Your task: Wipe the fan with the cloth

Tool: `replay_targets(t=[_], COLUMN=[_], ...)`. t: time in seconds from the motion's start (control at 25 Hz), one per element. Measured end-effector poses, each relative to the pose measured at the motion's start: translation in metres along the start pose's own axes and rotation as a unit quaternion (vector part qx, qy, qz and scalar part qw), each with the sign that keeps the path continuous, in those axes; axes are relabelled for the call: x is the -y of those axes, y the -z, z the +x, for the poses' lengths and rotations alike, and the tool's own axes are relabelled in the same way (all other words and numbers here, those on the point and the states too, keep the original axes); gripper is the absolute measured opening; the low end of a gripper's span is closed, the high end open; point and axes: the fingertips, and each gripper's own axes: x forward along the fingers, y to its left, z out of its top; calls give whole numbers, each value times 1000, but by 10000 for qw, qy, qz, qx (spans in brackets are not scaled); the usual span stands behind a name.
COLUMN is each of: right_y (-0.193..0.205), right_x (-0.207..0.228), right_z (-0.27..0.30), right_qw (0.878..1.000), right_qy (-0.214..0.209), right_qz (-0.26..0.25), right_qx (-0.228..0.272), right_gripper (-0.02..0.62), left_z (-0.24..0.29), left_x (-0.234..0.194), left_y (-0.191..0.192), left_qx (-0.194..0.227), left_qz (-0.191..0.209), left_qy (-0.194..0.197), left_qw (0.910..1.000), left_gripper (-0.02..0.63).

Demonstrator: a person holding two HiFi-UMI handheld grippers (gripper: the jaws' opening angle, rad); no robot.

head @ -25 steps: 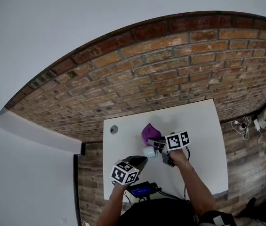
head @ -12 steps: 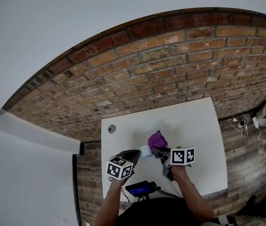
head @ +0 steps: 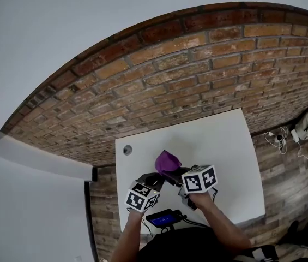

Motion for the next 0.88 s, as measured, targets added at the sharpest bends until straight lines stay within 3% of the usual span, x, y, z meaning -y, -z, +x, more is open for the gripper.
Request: replay_targets(t=[0.24, 0.4, 0.48, 0.64, 0.72, 0.88], right_y=[11, 37, 39, -5, -16, -2], right_x=[44, 98, 105, 41, 2, -15], right_z=[-12, -22, -30, -30, -17, 18], right_qw=[9981, 9923, 9898, 9948, 9974, 9997], right_qy=[472, 1009, 1044, 207, -188, -55], right_qz=[214, 717, 955, 789, 491, -78], right_qx=[334, 46, 132, 615, 498, -237], right_gripper=[48, 48, 48, 48, 48, 48], left_z=[0, -1, -1, -2, -2, -2], left_x=[-2, -2, -1, -2, -2, -1], left_y=[-2, 0, 0, -2, -1, 0], left_qx=[38, 109, 132, 184, 200, 196], left_qz=[4, -86, -100, -125, -131, -141], left_qy=[29, 44, 61, 49, 46, 54], left_qw=[10000, 9999, 9998, 9997, 9997, 9997], left_gripper=[6, 6, 6, 6, 6, 6])
